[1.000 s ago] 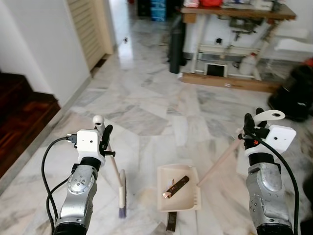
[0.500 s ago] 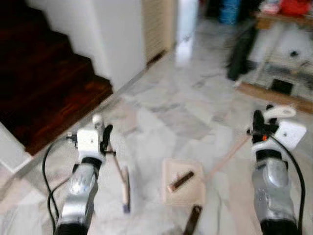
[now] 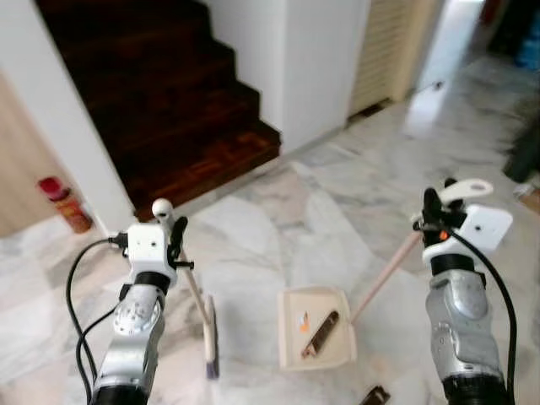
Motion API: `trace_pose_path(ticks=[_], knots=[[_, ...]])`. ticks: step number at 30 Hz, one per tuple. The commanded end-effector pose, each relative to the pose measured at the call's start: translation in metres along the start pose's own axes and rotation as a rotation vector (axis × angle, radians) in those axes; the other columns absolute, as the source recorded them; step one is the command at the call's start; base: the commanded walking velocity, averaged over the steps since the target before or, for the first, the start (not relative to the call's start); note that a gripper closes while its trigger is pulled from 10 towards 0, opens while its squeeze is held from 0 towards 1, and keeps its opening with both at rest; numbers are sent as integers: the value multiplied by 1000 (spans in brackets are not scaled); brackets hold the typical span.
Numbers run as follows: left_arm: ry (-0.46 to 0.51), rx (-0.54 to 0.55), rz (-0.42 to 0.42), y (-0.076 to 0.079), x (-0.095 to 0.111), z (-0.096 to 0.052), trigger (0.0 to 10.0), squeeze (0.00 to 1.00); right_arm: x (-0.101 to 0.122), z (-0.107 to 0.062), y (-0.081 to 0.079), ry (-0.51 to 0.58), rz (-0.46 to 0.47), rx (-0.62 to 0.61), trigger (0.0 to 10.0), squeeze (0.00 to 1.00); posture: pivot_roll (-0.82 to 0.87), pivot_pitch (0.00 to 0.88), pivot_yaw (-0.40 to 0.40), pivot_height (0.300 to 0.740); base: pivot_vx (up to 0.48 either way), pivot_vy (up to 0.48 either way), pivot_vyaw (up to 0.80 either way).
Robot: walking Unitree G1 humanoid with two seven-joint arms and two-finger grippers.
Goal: Sweep floor
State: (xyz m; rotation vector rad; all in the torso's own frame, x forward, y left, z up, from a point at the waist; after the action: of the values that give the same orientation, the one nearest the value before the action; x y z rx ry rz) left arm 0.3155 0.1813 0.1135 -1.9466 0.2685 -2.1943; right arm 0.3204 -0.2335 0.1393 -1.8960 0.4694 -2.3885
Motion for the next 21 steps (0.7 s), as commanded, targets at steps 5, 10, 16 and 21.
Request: trace_pose_path(ticks=[5, 10, 16, 21], knots=[[47, 14, 12, -4, 13, 4, 10000, 0, 9, 4, -2, 37, 55, -9, 10000, 0, -9, 0, 10, 740, 0, 0, 631], [44, 15, 10, -4, 13, 4, 10000, 0, 7, 5, 6, 28, 92, -42, 10000, 0, -9, 0, 10, 740, 0, 0, 0], [38, 18, 1, -4, 13, 5, 10000, 0, 7, 6, 6, 25, 103, -46, 10000, 0, -5, 0, 9, 740, 0, 0, 0], [33, 17, -2, -4, 13, 4, 10000, 0, 6, 8, 4, 20, 109, -42, 10000, 0, -1, 0, 6, 740, 0, 258, 0]])
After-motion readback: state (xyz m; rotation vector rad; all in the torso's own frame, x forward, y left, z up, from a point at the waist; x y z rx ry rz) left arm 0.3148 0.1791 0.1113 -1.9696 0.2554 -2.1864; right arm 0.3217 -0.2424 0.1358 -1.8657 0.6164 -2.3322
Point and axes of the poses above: a point about 5 cm out from each wrist's last joint towards the gripper, its own z axis pointing out of the wrist towards the gripper, its own x axis along the axis of the wrist's last joint, y = z × x, the point moved 2 cm from there along z, pointing out of the wrist towards the gripper, and after that the axes turned 11 degrees about z, right-handed, at the moved point
